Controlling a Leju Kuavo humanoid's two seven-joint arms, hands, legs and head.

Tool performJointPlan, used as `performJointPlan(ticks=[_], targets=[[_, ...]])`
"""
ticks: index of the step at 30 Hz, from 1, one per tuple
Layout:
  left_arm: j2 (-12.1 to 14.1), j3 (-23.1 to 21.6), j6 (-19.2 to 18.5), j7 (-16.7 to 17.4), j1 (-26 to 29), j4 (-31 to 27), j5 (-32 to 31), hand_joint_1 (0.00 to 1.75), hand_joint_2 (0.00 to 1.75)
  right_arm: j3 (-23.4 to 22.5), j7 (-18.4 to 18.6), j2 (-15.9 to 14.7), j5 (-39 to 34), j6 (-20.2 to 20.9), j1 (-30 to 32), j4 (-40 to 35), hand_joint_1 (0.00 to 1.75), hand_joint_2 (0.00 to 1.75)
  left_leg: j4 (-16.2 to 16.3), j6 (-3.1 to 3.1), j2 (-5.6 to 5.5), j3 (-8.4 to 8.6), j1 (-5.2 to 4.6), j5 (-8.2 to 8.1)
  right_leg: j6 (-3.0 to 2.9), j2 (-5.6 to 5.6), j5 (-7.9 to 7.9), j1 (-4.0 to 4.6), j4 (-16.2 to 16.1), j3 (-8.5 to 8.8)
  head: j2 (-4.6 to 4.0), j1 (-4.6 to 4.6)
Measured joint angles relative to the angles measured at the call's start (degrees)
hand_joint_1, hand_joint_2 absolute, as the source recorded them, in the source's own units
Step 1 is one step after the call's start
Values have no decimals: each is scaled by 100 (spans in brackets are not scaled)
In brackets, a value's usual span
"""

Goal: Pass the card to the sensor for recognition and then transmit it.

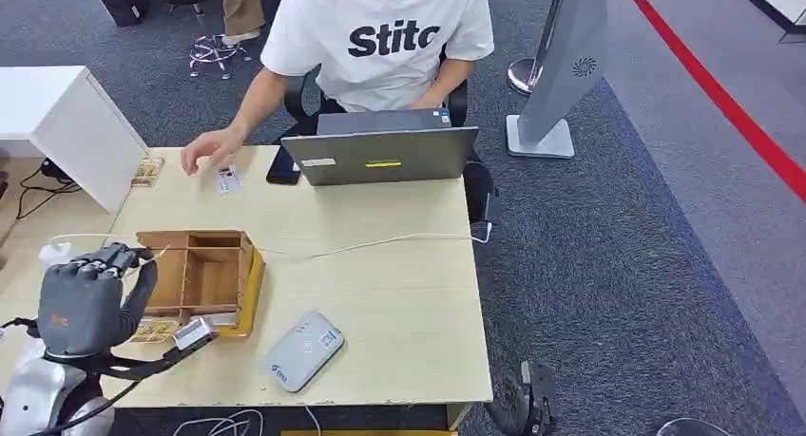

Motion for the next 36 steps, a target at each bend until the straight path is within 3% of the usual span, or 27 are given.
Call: performJointPlan(ticks=[3,5,11,16,20,30,31,32,36], targets=[[-35,105,-331,107,-340,-150,63,175,175,15,28,33,11,-31,-7,0,0,175,0,0,-1,0,0,0,0,-4,0,-1,0,-1,0,2],[-44,131,-537,179,-732,74,-2,175,175,43,78,39,61,-18,-16,0,0,175,1,6,-5,-1,0,10,0,-11,2,-1,0,0,0,2],[-35,153,-533,251,-2280,2050,-318,175,175,162,214,44,216,9,-87,0,0,175,0,-18,0,-13,10,38,-18,-5,36,8,1,-16,0,4],[-51,153,-463,308,-3149,3494,-613,175,175,238,265,44,302,9,-110,0,0,175,0,-30,7,-17,23,49,-27,5,51,19,2,-24,0,4],[-83,151,-457,354,-3462,4179,-671,175,175,308,286,48,315,9,-134,2,0,175,0,-38,43,-25,30,54,-41,37,72,24,2,-46,0,2],[-212,148,-402,347,-3769,4816,-726,175,175,345,304,48,319,18,-150,24,0,175,-1,-42,73,-31,33,56,-41,70,76,27,3,-63,0,2],[-234,144,-380,337,-3777,4840,-737,44,175,347,306,48,319,24,-151,24,0,175,-1,-42,73,-32,33,56,-41,70,76,27,3,-64,0,2],[-269,125,-328,293,-3784,4883,-748,0,175,347,306,48,315,33,-151,24,0,175,-1,-42,73,-33,33,56,-41,70,76,27,3,-64,0,2],[-359,74,-278,238,-3775,4934,-722,0,175,347,302,48,308,35,-151,26,0,175,-1,-42,73,-40,33,56,-41,71,77,27,3,-69,0,2]])
